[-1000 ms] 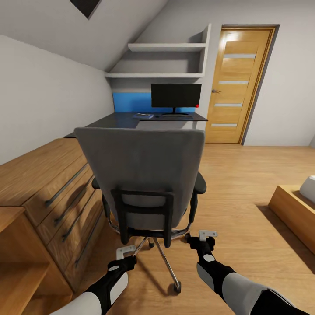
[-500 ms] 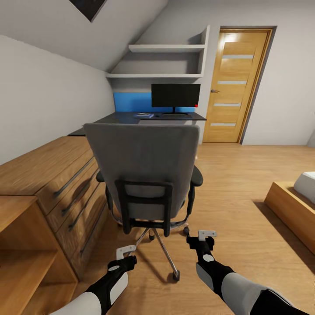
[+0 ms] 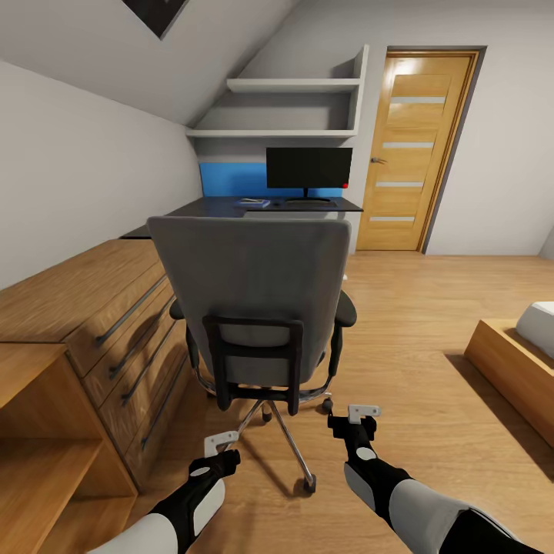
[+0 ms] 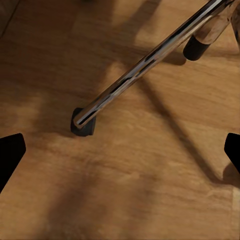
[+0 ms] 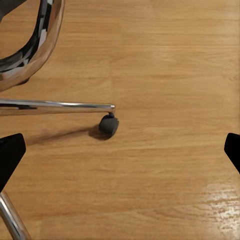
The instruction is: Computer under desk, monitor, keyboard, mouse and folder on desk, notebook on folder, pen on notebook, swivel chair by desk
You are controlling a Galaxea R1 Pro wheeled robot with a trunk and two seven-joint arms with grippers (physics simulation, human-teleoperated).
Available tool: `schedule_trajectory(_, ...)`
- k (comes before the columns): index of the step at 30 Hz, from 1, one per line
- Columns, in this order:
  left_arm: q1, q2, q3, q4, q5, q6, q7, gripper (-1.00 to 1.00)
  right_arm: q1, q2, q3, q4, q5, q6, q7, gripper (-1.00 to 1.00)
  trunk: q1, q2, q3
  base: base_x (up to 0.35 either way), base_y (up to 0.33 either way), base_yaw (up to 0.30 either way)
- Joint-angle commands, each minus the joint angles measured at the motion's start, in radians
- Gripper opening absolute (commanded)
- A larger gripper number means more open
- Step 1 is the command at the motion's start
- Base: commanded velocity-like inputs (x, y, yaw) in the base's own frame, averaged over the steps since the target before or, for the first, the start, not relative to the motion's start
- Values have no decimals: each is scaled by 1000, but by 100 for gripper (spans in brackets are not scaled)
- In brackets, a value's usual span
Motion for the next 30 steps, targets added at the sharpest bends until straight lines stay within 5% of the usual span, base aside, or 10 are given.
schedule_trajectory(1, 0, 1, -9, -1, 8, -1, 6, 100, -1, 0, 9, 0, -8, -3, -4, 100, 0, 0, -1, 0, 0, 0)
schedule_trajectory(30, 0, 0, -9, 1, 10, -1, 7, 100, -1, 0, 10, 0, -8, -3, -4, 100, 0, 0, -1, 0, 85, 0)
